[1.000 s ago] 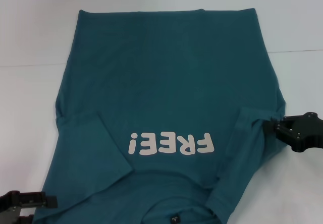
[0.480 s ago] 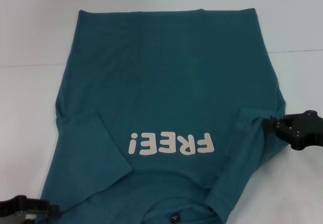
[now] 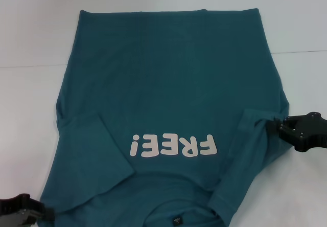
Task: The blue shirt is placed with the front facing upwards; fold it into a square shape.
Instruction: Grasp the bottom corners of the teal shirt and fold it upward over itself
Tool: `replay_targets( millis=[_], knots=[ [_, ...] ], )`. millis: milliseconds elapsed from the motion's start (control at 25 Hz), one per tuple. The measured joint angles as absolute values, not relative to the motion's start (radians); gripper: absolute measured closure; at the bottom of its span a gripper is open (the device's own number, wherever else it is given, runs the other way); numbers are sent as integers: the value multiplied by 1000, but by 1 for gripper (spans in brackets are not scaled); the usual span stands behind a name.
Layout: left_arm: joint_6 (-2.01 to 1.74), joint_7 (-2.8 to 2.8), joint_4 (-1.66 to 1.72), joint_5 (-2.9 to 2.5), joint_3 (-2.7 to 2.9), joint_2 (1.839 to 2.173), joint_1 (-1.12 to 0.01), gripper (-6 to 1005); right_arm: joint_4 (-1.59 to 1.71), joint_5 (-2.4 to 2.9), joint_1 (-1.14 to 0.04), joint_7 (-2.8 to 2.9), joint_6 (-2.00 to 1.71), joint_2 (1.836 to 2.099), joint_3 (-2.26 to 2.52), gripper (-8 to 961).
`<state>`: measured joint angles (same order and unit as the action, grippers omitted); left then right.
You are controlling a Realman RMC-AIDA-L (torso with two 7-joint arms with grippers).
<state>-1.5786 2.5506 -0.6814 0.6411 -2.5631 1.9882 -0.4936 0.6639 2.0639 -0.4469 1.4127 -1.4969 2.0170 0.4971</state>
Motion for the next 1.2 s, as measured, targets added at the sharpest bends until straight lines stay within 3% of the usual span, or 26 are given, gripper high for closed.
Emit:
replay_targets(
  millis=[560,1200],
  knots=[
    [-1575,2540,-702,650,-2566,1991,-499,913,663,2059,-456,1414,-1497,2012,494,919],
    [-1575,2510,-706,669,-2567,1998,-505,946,663,2057,-458,1414,-1499,2013,494,919]
  ],
)
